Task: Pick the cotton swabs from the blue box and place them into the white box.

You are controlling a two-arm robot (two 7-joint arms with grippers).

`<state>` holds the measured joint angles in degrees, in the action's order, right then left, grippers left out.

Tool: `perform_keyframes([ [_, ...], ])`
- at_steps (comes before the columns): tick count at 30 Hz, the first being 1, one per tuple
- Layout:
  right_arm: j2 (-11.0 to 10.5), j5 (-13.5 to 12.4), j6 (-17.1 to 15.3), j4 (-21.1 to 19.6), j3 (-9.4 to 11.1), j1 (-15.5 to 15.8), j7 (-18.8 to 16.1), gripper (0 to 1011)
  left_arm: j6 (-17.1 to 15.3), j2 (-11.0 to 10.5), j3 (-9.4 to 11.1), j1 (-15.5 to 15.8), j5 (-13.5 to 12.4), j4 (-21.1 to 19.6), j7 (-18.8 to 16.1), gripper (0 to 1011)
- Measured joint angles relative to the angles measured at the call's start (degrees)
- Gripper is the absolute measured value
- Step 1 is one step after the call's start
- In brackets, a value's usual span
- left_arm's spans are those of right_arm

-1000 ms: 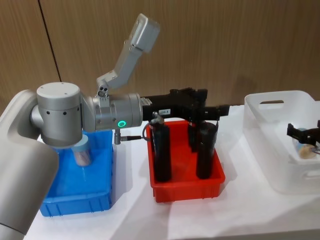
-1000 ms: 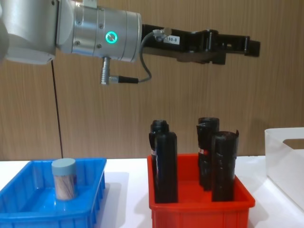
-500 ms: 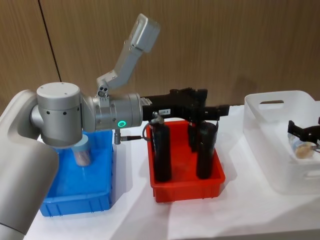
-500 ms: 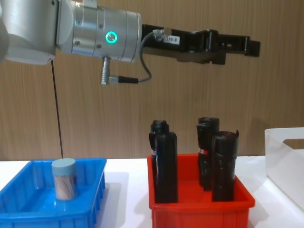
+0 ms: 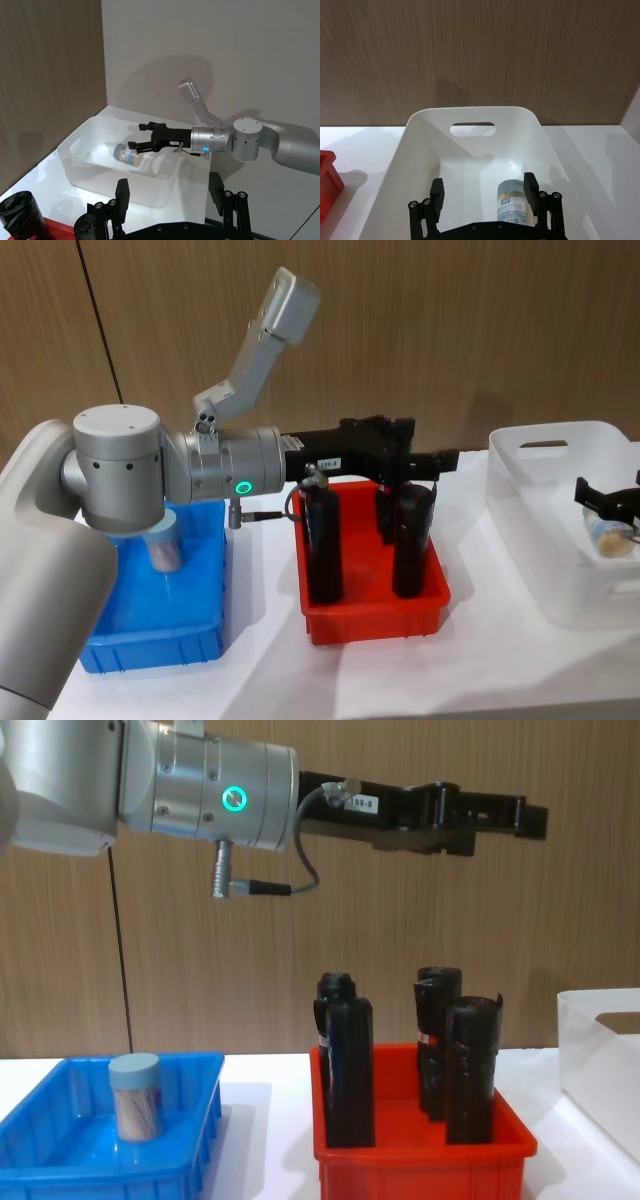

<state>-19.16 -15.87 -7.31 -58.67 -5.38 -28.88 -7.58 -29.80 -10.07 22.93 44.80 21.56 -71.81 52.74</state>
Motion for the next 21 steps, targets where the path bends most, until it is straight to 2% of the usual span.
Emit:
perform_keyframes([
  [7,0.0,0.3,1.8,-1.9,-0.1,1.1,1.0,1002,0.0,0.0,0.0,0.0,0.0,0.0,0.0,1004],
  [21,0.1,0.9,4.8,-8.5,-0.3,4.6,3.4,1002,0.0,0.0,0.0,0.0,0.0,0.0,0.0,1004],
])
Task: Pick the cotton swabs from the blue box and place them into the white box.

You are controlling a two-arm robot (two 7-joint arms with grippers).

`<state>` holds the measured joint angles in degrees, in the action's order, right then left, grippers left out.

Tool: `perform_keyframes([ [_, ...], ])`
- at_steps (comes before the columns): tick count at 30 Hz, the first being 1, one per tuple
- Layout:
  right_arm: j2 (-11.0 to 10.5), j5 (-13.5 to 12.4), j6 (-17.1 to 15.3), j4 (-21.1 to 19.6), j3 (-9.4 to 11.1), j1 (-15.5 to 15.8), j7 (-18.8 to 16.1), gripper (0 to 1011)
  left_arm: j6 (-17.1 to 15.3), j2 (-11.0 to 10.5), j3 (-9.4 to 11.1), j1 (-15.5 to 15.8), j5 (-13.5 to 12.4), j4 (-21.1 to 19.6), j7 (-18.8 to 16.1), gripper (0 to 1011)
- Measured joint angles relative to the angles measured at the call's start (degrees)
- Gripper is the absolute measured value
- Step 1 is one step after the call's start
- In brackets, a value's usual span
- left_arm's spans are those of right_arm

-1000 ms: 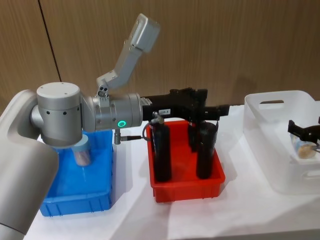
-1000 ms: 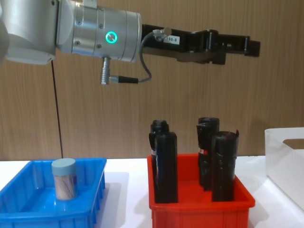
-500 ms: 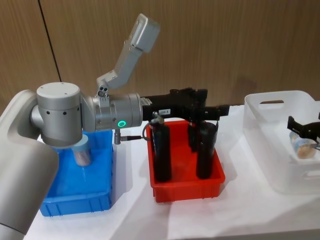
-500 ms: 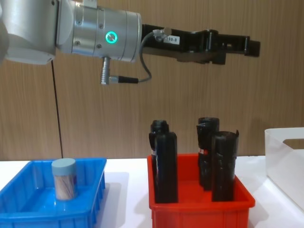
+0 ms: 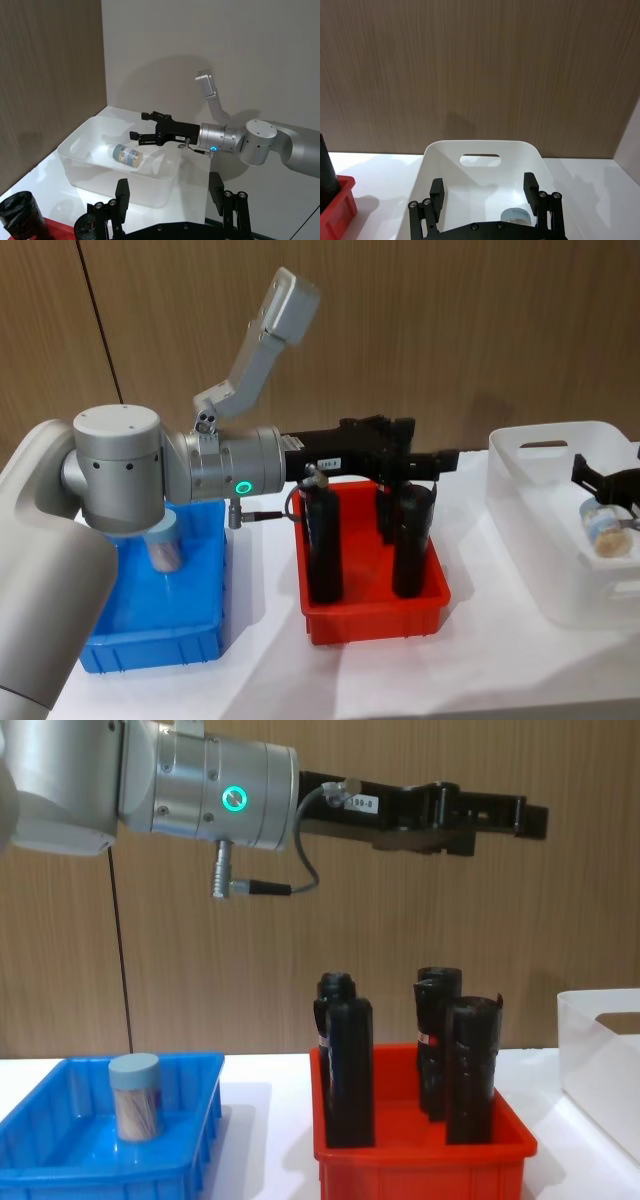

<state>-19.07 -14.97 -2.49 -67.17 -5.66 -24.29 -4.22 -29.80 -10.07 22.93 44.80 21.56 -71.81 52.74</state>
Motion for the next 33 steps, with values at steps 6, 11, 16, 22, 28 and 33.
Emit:
perform_keyframes([
  [6,0.0,0.2,0.5,-1.6,0.0,0.8,0.5,1002,0.0,0.0,0.0,0.0,0.0,0.0,0.0,1004],
  [11,0.0,0.2,0.5,-1.8,-0.1,1.0,0.5,1002,0.0,0.0,0.0,-0.1,0.0,-0.1,-0.1,1004],
  [16,0.0,0.2,0.5,-3.2,-0.4,2.0,0.5,1002,0.9,-0.4,0.1,-1.0,-0.2,-0.7,-1.6,1004],
  [22,0.0,-0.1,0.5,-6.8,-1.2,4.7,0.5,1002,2.8,-1.1,0.3,-3.0,-0.9,-2.1,-5.0,1004],
  [28,-0.1,-0.2,0.5,-11.4,-2.3,8.1,0.5,1002,5.2,-2.1,0.5,-5.7,-1.8,-3.9,-9.5,1004],
  [33,-0.1,-0.5,0.5,-15.2,-3.1,11.0,0.5,1002,7.5,-3.1,0.8,-8.2,-2.6,-5.6,-13.6,1004],
])
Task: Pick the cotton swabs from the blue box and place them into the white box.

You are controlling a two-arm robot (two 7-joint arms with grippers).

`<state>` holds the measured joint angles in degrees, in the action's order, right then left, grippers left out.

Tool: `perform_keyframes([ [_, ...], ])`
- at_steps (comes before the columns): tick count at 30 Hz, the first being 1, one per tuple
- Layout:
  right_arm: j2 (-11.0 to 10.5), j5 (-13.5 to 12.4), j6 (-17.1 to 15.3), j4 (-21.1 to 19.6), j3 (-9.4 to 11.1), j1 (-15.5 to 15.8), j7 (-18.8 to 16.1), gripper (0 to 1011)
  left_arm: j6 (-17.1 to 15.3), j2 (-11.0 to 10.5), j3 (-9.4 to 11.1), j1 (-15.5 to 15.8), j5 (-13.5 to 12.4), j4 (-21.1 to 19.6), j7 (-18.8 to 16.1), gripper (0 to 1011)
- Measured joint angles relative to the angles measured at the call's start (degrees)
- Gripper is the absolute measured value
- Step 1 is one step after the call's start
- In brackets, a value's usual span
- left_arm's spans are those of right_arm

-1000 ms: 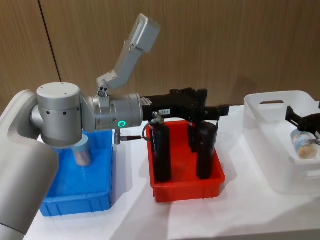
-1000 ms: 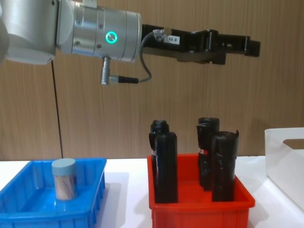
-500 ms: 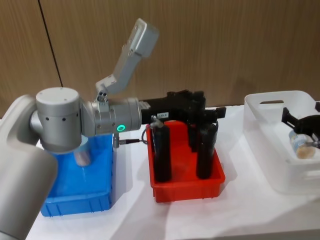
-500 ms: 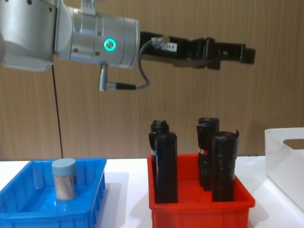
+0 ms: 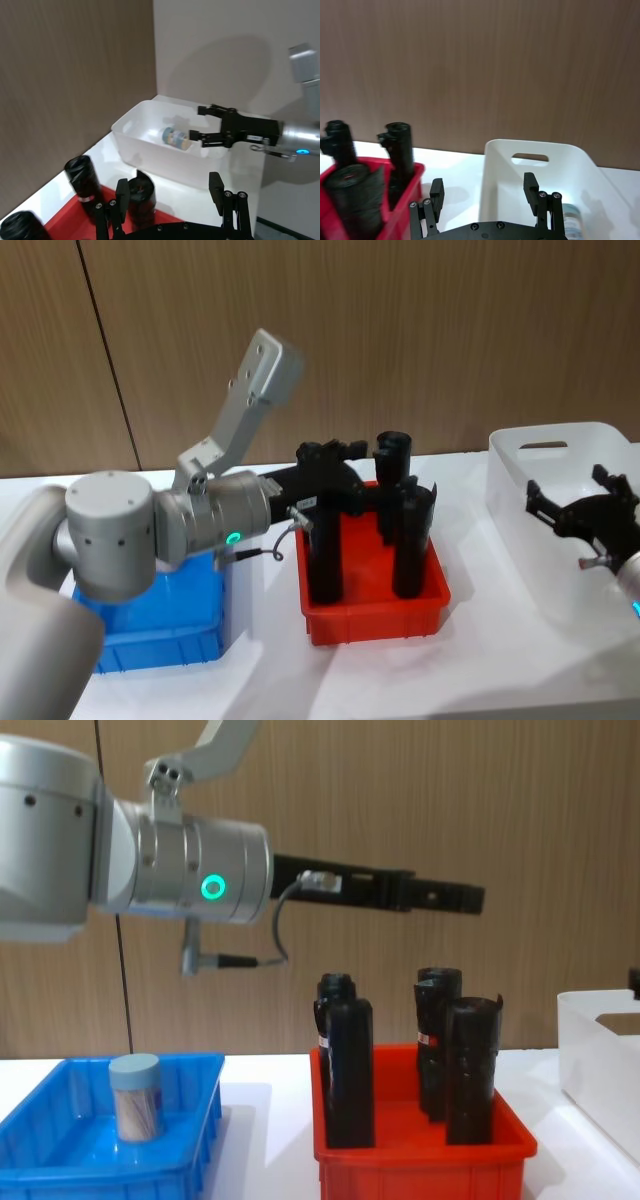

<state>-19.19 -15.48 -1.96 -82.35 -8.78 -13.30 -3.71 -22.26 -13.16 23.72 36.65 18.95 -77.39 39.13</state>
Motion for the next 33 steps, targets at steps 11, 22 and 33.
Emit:
perform_keyframes([
  [11,-0.1,-0.4,0.0,-8.0,-1.8,6.0,0.0,1002,4.4,-1.8,0.5,-4.7,-1.5,-3.3,-7.9,1004],
  [22,-0.1,-0.9,0.0,-15.7,-3.5,11.7,-0.1,1002,9.2,-3.8,1.0,-9.8,-3.2,-6.8,-16.5,1004],
  [33,-0.2,-1.0,0.0,-18.8,-4.2,14.1,-0.1,1002,13.9,-5.7,1.5,-14.9,-4.8,-10.2,-24.9,1004],
])
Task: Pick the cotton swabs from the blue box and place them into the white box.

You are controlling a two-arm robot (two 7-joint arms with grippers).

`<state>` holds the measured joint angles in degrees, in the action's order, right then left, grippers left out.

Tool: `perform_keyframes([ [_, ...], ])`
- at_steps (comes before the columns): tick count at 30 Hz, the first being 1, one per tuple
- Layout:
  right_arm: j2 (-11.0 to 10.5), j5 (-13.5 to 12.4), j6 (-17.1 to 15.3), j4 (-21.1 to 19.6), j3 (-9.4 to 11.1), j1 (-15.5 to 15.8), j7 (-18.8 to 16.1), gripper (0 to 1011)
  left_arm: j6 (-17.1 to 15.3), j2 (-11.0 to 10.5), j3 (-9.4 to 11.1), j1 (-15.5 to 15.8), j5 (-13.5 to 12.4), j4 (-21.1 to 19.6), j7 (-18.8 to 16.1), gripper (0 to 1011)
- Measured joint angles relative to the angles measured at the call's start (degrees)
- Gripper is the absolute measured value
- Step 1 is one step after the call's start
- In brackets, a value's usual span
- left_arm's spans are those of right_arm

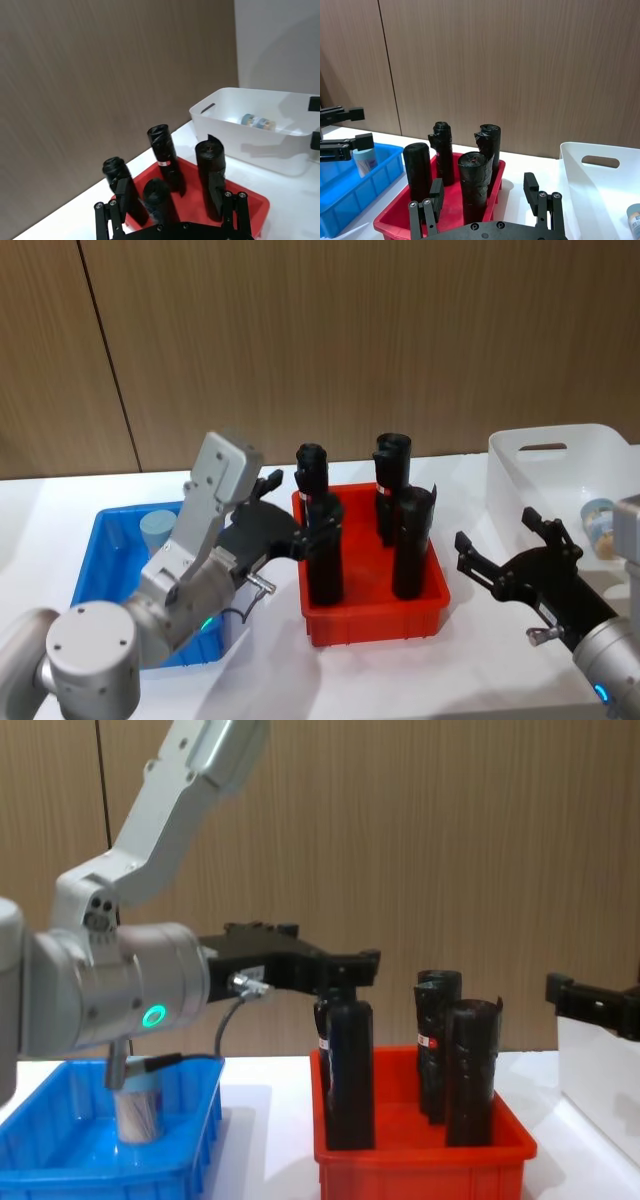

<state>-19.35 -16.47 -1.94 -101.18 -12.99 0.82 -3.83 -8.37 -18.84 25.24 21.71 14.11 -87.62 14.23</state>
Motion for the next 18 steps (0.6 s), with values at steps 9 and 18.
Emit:
perform_keyframes([
  [9,0.0,0.0,0.0,-0.1,0.0,0.0,0.0,1002,3.5,-1.4,0.4,-3.8,-1.2,-2.6,-6.3,1004],
  [18,0.0,0.0,0.0,-0.1,0.0,0.0,0.0,1002,6.8,-2.8,0.7,-7.3,-2.4,-5.0,-12.2,1004],
])
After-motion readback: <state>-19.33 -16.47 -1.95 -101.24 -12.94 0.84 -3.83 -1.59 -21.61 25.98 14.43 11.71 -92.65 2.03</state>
